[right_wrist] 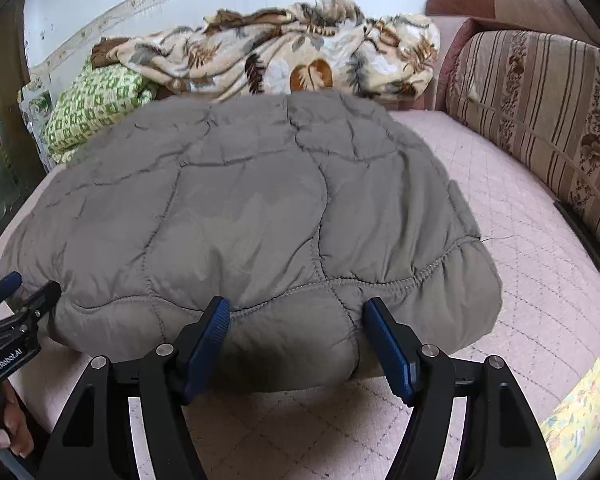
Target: Fold large clothes
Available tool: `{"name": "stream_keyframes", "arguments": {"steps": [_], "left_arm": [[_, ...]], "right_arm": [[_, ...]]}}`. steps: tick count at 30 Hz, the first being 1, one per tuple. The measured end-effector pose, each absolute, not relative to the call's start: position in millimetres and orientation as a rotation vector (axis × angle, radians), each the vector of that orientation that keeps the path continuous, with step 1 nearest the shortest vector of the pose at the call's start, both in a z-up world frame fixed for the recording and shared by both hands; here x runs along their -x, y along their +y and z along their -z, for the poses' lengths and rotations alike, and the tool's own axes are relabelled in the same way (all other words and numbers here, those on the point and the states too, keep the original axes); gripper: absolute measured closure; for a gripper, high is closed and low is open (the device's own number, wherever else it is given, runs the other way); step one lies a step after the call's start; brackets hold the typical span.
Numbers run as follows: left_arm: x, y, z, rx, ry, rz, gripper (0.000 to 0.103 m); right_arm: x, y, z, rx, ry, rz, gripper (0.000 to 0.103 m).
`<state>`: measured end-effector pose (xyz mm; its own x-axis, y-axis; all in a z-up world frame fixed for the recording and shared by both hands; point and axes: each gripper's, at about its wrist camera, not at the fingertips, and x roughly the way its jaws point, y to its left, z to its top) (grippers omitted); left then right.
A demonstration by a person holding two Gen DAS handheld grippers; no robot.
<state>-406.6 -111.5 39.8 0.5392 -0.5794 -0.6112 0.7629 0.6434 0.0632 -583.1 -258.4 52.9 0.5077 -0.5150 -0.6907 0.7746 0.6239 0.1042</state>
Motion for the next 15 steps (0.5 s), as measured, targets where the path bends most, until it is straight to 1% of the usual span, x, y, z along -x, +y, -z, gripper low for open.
{"name": "stream_keyframes", "arguments": {"steps": [4,10,15], "left_arm": [[402,-106,-42,-0.316,0.591,0.8,0.014],[401,-112,-35,-0.353,0.602,0.794,0.011],[403,-109,-37,-0.336,0.606,0.797,0.011]], "right_arm": [[580,-241,-68,-0.361,0.604,0.784,0.028],[555,-249,-50,-0.412,0.697,0.728,0.027],[557,-249,-52,-0.42,0.687,0.721,0.027]]}}
